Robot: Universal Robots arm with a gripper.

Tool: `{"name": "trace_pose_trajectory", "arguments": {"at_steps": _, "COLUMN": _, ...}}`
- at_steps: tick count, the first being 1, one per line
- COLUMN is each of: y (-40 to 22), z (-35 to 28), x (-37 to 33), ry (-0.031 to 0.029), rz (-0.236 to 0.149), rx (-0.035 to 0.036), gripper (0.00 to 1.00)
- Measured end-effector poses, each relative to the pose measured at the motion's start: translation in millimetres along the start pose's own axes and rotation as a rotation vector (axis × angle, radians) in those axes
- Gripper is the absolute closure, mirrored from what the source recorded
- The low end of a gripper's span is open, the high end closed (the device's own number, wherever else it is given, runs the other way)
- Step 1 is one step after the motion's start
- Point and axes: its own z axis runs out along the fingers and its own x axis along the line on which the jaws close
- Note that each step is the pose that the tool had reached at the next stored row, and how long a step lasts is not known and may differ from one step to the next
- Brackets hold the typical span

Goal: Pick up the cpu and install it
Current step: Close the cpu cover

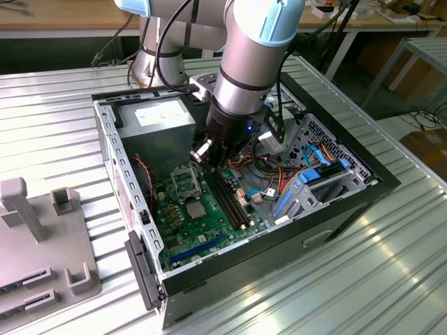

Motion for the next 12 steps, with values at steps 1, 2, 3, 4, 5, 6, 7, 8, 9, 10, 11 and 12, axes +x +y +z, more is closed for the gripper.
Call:
{"name": "trace_pose_trajectory", "arguments": {"at_steps": 1, "y": 0.0, "z": 0.0, "x": 0.0, "ry": 0.0001, "rz": 0.000, "rx": 0.0000, "gripper": 0.89}}
{"name": "trace_pose_trajectory", "arguments": {"at_steps": 2, "y": 0.0, "z": 0.0, "x": 0.0, "ry": 0.0000, "rz": 0.000, "rx": 0.0001, "gripper": 0.89}}
{"name": "trace_pose_trajectory", "arguments": {"at_steps": 3, "y": 0.0, "z": 0.0, "x": 0.0, "ry": 0.0000, "rz": 0.000, "rx": 0.0000, "gripper": 0.89}}
{"name": "trace_pose_trajectory", "arguments": {"at_steps": 4, "y": 0.0, "z": 0.0, "x": 0.0, "ry": 0.0000, "rz": 0.000, "rx": 0.0001, "gripper": 0.89}}
{"name": "trace_pose_trajectory", "arguments": {"at_steps": 5, "y": 0.0, "z": 0.0, "x": 0.0, "ry": 0.0001, "rz": 0.000, "rx": 0.0000, "gripper": 0.89}}
{"name": "trace_pose_trajectory", "arguments": {"at_steps": 6, "y": 0.0, "z": 0.0, "x": 0.0, "ry": 0.0000, "rz": 0.000, "rx": 0.0001, "gripper": 0.89}}
{"name": "trace_pose_trajectory", "arguments": {"at_steps": 7, "y": 0.0, "z": -0.1, "x": 0.0, "ry": 0.0001, "rz": 0.000, "rx": 0.0001, "gripper": 0.89}}
{"name": "trace_pose_trajectory", "arguments": {"at_steps": 8, "y": 0.0, "z": 0.0, "x": 0.0, "ry": 0.0000, "rz": 0.000, "rx": 0.0001, "gripper": 0.89}}
{"name": "trace_pose_trajectory", "arguments": {"at_steps": 9, "y": 0.1, "z": 0.0, "x": 0.0, "ry": 0.0000, "rz": 0.000, "rx": 0.0000, "gripper": 0.89}}
{"name": "trace_pose_trajectory", "arguments": {"at_steps": 10, "y": 0.1, "z": 0.0, "x": -0.1, "ry": 0.0001, "rz": 0.000, "rx": 0.0000, "gripper": 0.89}}
{"name": "trace_pose_trajectory", "arguments": {"at_steps": 11, "y": 0.1, "z": 0.0, "x": -0.1, "ry": 0.0001, "rz": 0.000, "rx": 0.0001, "gripper": 0.89}}
{"name": "trace_pose_trajectory", "arguments": {"at_steps": 12, "y": 0.4, "z": 0.0, "x": -0.2, "ry": 0.0001, "rz": -0.002, "rx": 0.0001, "gripper": 0.89}}
